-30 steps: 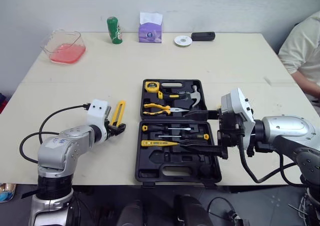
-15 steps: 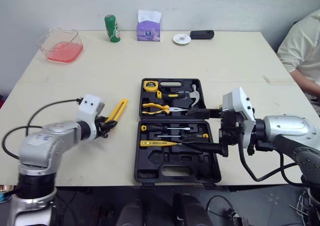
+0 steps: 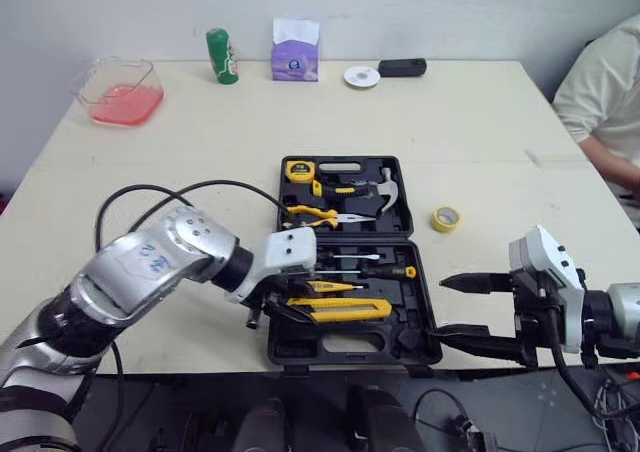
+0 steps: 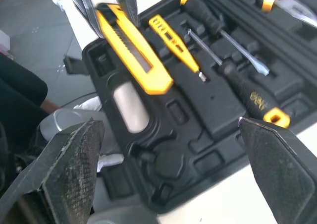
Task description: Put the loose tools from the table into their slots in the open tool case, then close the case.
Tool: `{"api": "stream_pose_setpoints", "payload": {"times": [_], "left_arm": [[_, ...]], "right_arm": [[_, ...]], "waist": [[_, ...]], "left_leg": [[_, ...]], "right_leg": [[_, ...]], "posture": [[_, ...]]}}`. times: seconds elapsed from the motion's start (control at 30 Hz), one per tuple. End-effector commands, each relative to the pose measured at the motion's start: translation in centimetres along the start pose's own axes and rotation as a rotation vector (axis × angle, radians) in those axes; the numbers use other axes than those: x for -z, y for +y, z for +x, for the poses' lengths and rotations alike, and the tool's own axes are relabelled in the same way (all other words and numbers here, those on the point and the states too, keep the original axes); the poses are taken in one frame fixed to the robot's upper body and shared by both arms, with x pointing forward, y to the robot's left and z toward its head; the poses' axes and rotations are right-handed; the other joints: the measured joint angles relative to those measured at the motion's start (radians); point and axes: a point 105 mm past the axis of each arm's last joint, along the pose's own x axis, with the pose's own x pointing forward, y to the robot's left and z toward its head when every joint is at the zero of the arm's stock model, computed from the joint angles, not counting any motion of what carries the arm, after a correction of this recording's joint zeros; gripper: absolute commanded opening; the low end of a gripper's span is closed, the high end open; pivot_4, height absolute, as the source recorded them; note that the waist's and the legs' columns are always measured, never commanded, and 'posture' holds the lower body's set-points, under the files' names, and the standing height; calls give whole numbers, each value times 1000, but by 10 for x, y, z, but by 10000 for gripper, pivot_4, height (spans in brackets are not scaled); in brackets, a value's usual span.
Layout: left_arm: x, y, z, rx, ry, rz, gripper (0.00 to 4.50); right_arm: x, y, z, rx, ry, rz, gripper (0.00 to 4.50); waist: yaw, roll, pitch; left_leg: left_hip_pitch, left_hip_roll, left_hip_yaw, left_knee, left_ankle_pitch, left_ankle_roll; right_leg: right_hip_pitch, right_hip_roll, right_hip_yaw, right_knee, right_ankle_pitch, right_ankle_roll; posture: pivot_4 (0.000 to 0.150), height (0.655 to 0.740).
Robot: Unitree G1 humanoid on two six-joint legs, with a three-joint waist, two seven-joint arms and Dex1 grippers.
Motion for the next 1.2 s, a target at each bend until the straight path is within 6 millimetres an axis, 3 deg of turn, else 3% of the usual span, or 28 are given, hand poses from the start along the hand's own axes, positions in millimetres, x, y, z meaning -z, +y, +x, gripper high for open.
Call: {"api": "stream_pose_setpoints", "payload": {"times": [0.03, 0.4, 0.47, 0.63, 0.83, 0.93, 0.97, 1.07, 1.2], "left_arm": [[-1, 6, 10, -5, 40, 21, 13939], [2, 8, 26, 13, 78, 18, 13939], [0, 6, 26, 26, 61, 3, 24172], [-2, 12, 18, -33, 16, 20, 44314], [-27, 1, 4, 22, -256, 128, 44314], [-27, -3, 2, 59, -422, 152, 35962], [-24, -6, 3, 87, -463, 172, 31148], [-4, -4, 17, 94, -449, 109, 17423], [0, -2, 22, 84, -419, 124, 264]], "right_arm": [[-3, 6, -2, 18, -14, -23, 45000], [3, 4, -6, 63, -18, 3, 45000], [3, 4, -6, 63, -18, 1, 45000], [3, 6, -4, 59, -20, -2, 45000], [5, 10, -2, 47, -24, 3, 45000], [6, 11, 1, 36, -24, -7, 45000], [6, 12, 2, 32, -26, -11, 45000], [4, 12, 5, 20, -36, -13, 45000], [4, 12, 6, 15, -35, -13, 45000]], "waist": [[1, 0, 0], [1, 0, 0], [2, 0, 0], [4, 0, 0], [6, 0, 0], [11, 0, 0], [13, 0, 0], [16, 0, 0], [23, 0, 0]], "left_leg": [[0, 0, 0, 0, 0, 0], [-2, 1, 0, 1, 0, -1], [-2, 1, 0, 1, 0, -1], [-2, 2, 0, 1, 0, -1], [-1, 2, -1, 2, 1, -2], [-1, 1, 0, 2, 1, -2], [-1, 1, 0, 3, 1, -2], [-1, 1, 0, 3, 1, -2], [-1, 1, 0, 3, 1, -2]], "right_leg": [[0, 3, 1, 0, 0, 0], [-1, 6, 2, 0, 0, 0], [-1, 6, 2, 0, 0, 0], [-1, 5, 2, 0, 0, 0], [-1, 2, 2, 1, 0, 0], [-1, 1, 1, 1, 0, 0], [-1, 1, 1, 2, 0, 0], [-1, 1, 1, 2, 0, 0], [-1, 1, 1, 2, 0, 0]], "posture": [[1500, 7400], [1500, 7400], [1500, 7400], [1500, 7400], [1500, 7400], [1500, 7400], [1500, 7400], [1500, 7400], [1500, 7400]]}}
